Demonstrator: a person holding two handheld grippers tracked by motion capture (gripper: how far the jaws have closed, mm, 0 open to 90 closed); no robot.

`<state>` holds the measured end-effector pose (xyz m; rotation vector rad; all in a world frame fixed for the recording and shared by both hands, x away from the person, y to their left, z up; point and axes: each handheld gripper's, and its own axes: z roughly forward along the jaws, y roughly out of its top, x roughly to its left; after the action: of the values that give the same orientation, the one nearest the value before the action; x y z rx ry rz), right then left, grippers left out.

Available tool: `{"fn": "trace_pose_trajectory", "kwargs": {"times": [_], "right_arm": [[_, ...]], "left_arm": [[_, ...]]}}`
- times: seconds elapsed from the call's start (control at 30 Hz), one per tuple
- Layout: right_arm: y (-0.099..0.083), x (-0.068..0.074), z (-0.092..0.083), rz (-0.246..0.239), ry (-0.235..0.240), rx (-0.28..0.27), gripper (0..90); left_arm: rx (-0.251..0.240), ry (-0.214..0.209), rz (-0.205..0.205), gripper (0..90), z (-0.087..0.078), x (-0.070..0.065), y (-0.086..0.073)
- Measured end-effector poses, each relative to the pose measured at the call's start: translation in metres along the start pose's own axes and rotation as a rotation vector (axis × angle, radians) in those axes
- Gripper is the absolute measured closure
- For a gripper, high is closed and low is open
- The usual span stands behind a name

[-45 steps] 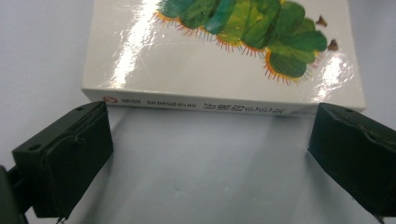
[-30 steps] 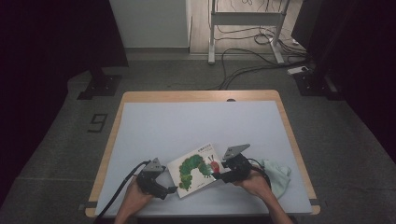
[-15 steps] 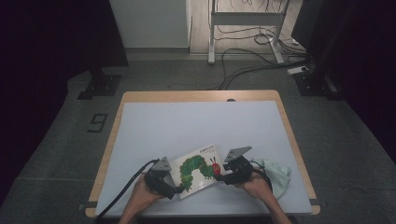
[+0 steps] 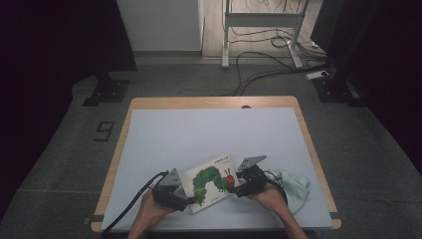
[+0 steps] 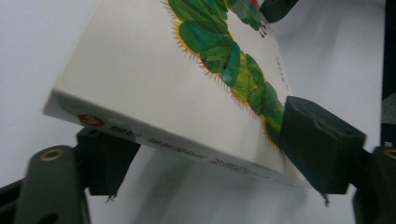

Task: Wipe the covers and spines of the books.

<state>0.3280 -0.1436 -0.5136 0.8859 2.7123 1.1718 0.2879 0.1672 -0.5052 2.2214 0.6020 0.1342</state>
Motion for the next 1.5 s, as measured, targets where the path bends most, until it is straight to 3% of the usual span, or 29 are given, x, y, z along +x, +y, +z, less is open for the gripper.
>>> {"fn": "trace_pose_trajectory", "kwargs": {"times": [0.2, 0.3, 0.67, 0.87, 1.07, 1.23, 1.5], "right_arm": [[0.001, 0.003, 0.000, 0.004, -0.006, -0.011, 31.7], [0.000, 0.003, 0.000, 0.006, -0.005, -0.018, 32.1], [-0.004, 0.003, -0.001, 0.019, -0.006, -0.043, 34.1], [-0.002, 0.004, -0.003, 0.009, -0.046, -0.062, 37.5], [0.007, -0.001, 0.001, 0.019, -0.092, -0.108, 41.5], [0.017, -0.005, 0.005, 0.024, -0.138, -0.149, 43.8], [0.017, -0.005, 0.008, 0.015, -0.147, -0.166, 42.8]], "left_arm": [[-0.023, -0.021, -0.052, 38.0, -0.006, 0.000, 0.003], [-0.023, -0.024, -0.082, 39.9, -0.007, -0.002, 0.002], [-0.016, -0.035, -0.094, 43.9, -0.001, -0.016, -0.013], [-0.034, -0.060, -0.111, 53.2, -0.005, -0.005, -0.009], [-0.044, 0.002, -0.081, 60.3, -0.009, 0.010, 0.001], [-0.062, 0.088, -0.009, 68.4, -0.013, 0.015, 0.006], [-0.087, 0.114, 0.017, 67.4, -0.011, 0.011, 0.002]]}}
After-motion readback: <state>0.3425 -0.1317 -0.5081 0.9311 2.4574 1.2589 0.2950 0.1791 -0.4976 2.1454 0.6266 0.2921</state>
